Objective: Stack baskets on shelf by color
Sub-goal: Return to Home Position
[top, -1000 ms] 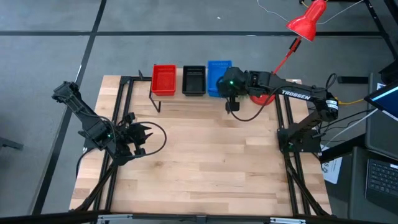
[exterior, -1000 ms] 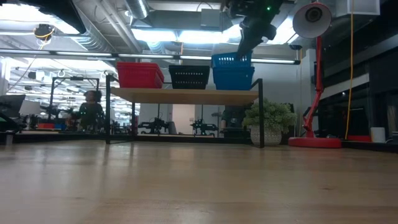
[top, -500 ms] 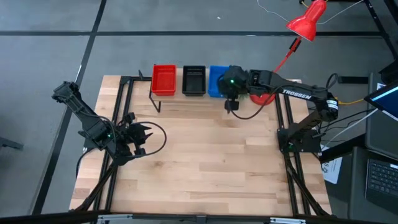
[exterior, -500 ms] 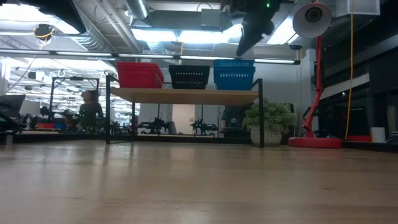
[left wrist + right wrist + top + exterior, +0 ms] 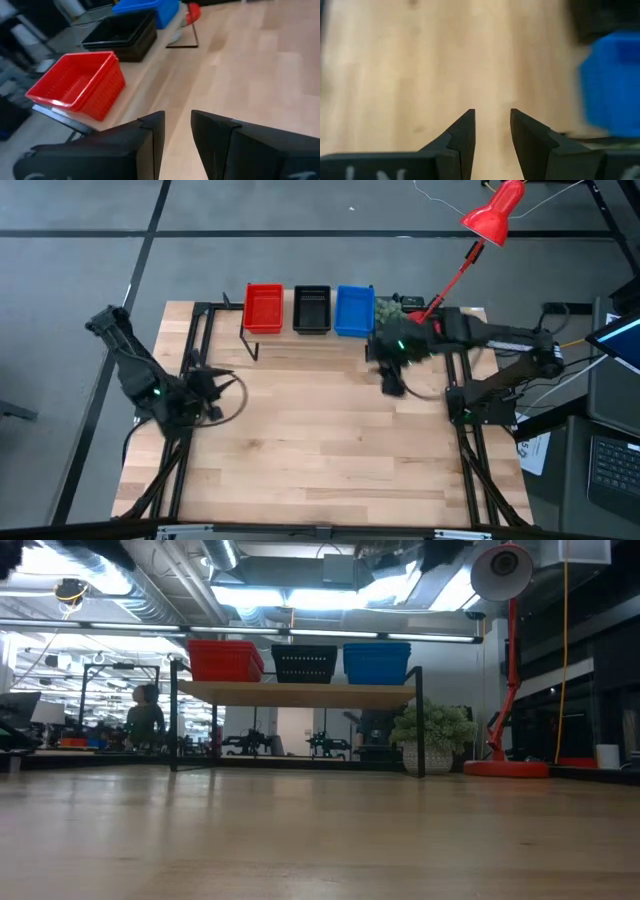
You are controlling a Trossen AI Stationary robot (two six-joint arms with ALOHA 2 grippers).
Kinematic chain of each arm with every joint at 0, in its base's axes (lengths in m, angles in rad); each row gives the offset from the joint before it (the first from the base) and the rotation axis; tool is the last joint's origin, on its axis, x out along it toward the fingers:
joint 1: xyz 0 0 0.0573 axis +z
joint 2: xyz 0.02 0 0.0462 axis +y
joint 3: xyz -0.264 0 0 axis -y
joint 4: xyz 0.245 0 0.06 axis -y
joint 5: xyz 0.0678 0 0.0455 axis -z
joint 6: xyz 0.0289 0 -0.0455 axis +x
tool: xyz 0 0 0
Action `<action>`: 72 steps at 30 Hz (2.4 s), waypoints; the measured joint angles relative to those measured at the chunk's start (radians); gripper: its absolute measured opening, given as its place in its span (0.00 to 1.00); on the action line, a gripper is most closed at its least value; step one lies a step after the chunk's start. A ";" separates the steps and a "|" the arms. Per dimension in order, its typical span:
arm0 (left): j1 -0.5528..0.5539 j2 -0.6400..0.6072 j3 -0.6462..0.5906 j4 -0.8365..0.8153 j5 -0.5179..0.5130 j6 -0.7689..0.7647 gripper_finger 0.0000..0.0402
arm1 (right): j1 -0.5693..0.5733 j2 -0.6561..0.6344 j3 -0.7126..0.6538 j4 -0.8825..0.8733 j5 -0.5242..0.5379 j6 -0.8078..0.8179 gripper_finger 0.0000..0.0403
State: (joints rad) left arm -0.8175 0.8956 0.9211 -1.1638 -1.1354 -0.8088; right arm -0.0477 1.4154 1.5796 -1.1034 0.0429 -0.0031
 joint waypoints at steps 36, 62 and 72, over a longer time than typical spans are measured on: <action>0.274 -0.596 -0.911 1.563 0.526 0.829 0.21 | 0.539 -0.519 -1.573 1.981 0.268 0.149 0.30; 0.348 -0.590 -0.913 1.418 0.524 0.767 0.21 | 0.532 -0.606 -1.573 1.868 0.155 0.049 0.30; 0.348 -0.590 -0.913 1.418 0.523 0.767 0.22 | 0.532 -0.606 -1.573 1.871 0.155 0.048 0.30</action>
State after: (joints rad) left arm -0.4698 0.3054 0.0082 0.2543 -0.6125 -0.0421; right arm 0.4843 0.8089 0.0063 0.7673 0.1978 0.0444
